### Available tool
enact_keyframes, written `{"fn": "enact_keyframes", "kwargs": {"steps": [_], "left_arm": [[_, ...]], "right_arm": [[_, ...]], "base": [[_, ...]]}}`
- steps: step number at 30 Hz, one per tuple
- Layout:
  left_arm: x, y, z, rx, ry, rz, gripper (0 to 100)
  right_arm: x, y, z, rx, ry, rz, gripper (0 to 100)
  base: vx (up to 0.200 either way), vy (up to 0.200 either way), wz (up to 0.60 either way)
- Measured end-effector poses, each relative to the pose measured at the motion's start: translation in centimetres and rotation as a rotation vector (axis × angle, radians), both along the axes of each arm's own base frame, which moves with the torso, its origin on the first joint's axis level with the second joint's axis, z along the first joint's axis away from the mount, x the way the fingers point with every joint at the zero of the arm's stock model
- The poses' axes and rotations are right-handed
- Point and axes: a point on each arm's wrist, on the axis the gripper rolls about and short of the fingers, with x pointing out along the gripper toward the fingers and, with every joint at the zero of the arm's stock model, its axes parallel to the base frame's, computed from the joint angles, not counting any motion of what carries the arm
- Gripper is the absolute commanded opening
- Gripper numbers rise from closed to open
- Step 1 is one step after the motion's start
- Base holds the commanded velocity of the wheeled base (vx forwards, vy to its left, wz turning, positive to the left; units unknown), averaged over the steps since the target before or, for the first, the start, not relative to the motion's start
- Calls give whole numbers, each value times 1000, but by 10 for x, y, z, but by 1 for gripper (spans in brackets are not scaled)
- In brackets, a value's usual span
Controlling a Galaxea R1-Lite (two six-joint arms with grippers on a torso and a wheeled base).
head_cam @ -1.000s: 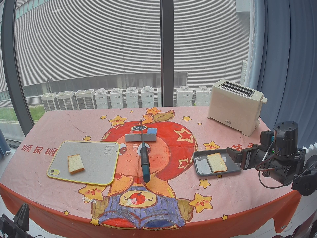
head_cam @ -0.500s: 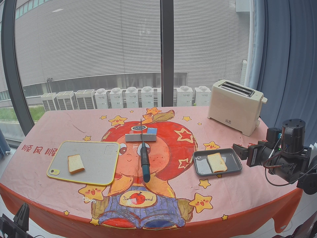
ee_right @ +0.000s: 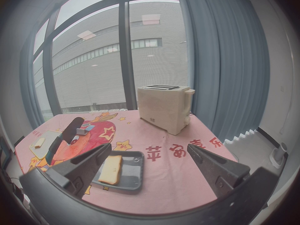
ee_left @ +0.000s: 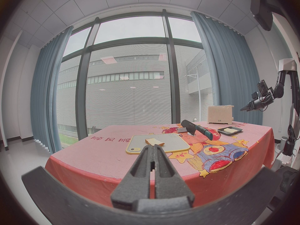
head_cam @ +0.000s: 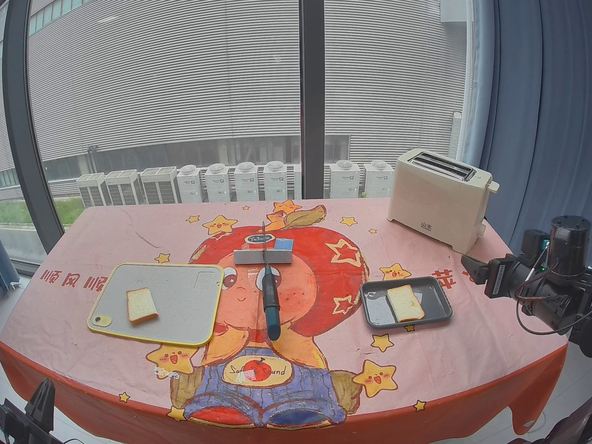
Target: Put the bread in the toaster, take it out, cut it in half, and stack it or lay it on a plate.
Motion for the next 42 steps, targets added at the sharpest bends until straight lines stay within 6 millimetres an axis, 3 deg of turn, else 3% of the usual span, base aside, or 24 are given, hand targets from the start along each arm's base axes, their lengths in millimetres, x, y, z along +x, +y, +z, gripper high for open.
{"fn": "enact_keyframes", "kwargs": {"steps": [6, 25, 42], "left_arm": [[0, 0, 0, 0, 0, 0, 0], [0, 0, 0, 0, 0, 0, 0], [0, 0, 0, 0, 0, 0, 0]], "right_arm": [[-7, -16, 4, 8, -21, -56, 100], [-41, -38, 14, 35, -100, -120, 100], [-91, -50, 20, 44, -213, -106, 100]], "base": [[0, 0, 0], [0, 0, 0], [0, 0, 0]]}}
